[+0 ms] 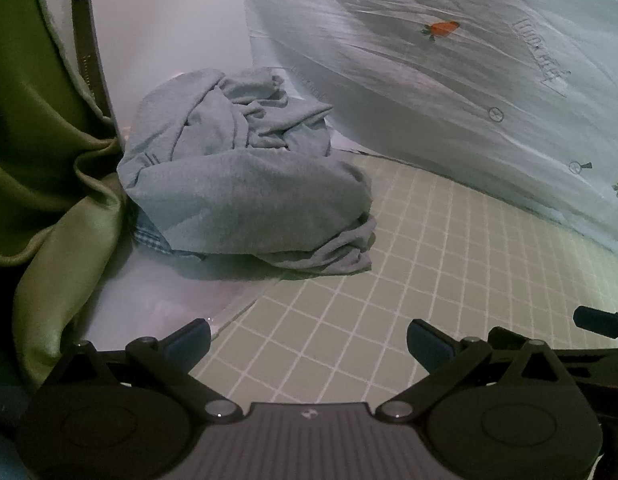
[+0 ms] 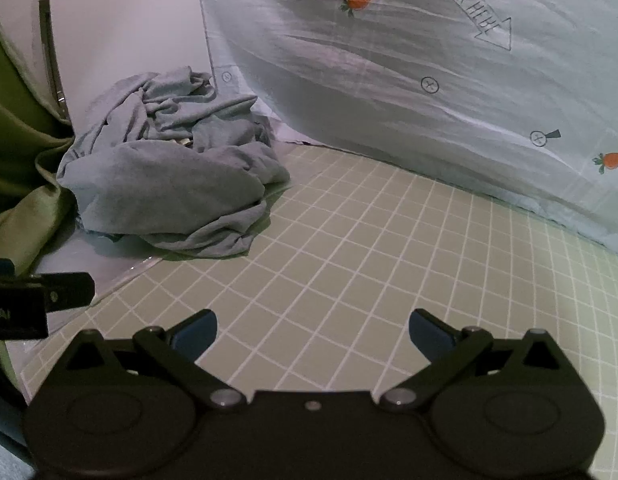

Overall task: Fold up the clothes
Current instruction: 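Approach the crumpled grey clothing pile with both open grippers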

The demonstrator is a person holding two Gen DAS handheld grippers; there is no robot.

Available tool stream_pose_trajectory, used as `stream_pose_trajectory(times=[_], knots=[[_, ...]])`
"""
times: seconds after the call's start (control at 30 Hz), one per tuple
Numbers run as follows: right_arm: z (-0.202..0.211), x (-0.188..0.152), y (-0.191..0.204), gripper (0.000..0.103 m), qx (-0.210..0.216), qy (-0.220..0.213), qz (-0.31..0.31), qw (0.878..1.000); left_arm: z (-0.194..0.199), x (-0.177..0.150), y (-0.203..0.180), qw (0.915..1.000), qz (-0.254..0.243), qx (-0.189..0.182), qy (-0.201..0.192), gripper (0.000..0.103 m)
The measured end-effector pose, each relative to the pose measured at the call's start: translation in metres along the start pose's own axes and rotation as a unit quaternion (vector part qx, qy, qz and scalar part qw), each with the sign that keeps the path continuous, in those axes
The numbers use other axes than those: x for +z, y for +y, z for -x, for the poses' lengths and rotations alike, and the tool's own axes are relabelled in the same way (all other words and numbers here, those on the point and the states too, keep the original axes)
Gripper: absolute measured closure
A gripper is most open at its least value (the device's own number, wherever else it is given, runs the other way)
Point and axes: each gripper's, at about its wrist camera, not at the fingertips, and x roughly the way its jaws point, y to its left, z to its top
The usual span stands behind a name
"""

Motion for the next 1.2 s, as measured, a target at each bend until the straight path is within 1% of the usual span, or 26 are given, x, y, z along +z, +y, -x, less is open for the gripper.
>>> stream_pose_trajectory(times=[0.17,0.33,1.2], knots=[[-0.004,0.001,-0.002,0.000,-0.003,0.001,-0.002,1.000,-0.002,0.000,-0.007,1.0000,-0.004,-0.004,0.001,0.000],[-0.005,0.001,-0.002,0.000,-0.006,0.002,-0.004,1.000,-0.005,0.004,0.002,0.9999,-0.008,-0.007,0.003,0.000],[-0.010,0.002,-0.002,0.000,-0.007,0.011,-0.007,1.000,-0.013,0.007,0.001,0.9999,-0.003,-0.005,0.015,0.000]])
